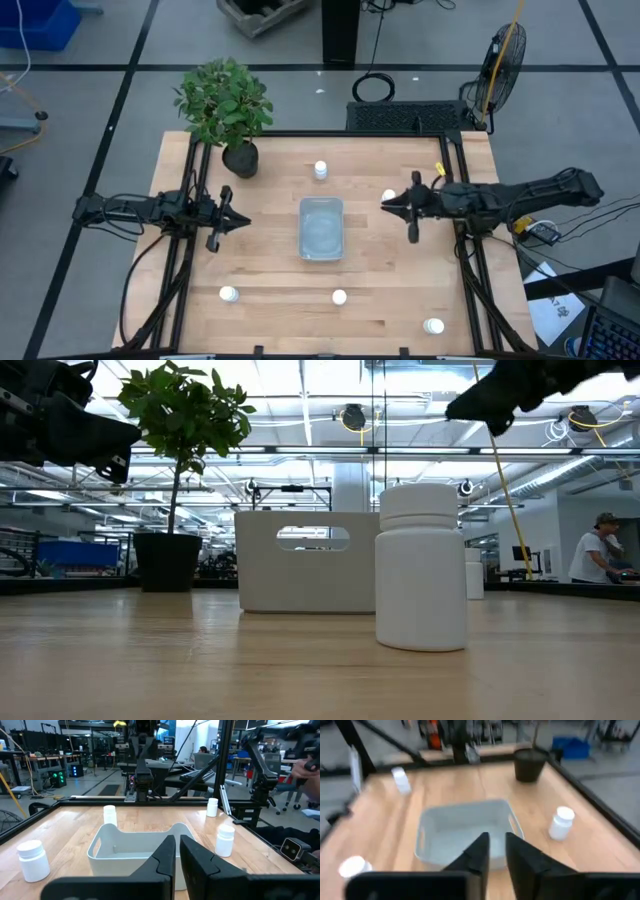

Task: Pick and place pill bottles into a basket
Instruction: Put the white medicine bottle into the gray bin

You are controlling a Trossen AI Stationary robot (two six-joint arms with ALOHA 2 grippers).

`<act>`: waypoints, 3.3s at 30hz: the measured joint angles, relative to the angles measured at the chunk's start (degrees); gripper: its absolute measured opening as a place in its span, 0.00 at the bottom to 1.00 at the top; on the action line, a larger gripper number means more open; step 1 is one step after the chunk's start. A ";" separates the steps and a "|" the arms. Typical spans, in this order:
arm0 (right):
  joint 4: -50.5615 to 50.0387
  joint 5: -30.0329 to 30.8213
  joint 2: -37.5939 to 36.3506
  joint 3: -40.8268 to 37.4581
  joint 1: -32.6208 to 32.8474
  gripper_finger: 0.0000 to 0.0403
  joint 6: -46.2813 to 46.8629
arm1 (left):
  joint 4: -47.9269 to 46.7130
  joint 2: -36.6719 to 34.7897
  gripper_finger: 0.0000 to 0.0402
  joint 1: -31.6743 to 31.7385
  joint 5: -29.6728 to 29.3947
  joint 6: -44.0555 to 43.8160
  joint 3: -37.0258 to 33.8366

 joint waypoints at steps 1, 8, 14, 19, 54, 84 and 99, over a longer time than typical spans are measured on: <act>-2.17 0.03 1.54 1.84 -0.55 0.19 0.11 | 0.00 0.00 0.08 -0.02 0.00 0.00 0.00; -18.93 1.33 10.78 12.88 -7.63 0.54 4.73 | 0.00 0.00 0.08 -0.02 0.00 -0.02 0.00; -28.99 -0.20 18.84 18.83 -17.54 0.76 8.14 | -0.01 0.00 0.08 -0.01 0.00 -0.01 0.00; -32.51 -4.77 24.39 20.79 -24.92 0.84 9.13 | 0.00 -0.01 0.08 -0.02 0.00 0.00 0.00; -37.05 -9.12 34.26 19.49 -27.41 0.88 12.54 | -0.01 0.00 0.08 -0.02 0.00 -0.02 0.00; -30.12 -13.78 34.38 12.69 -27.36 0.72 12.06 | -0.01 -0.01 0.08 -0.01 0.00 -0.01 0.00; -30.39 -13.78 34.38 12.69 -27.36 0.46 11.95 | -0.02 -0.02 0.08 0.00 0.00 0.00 0.00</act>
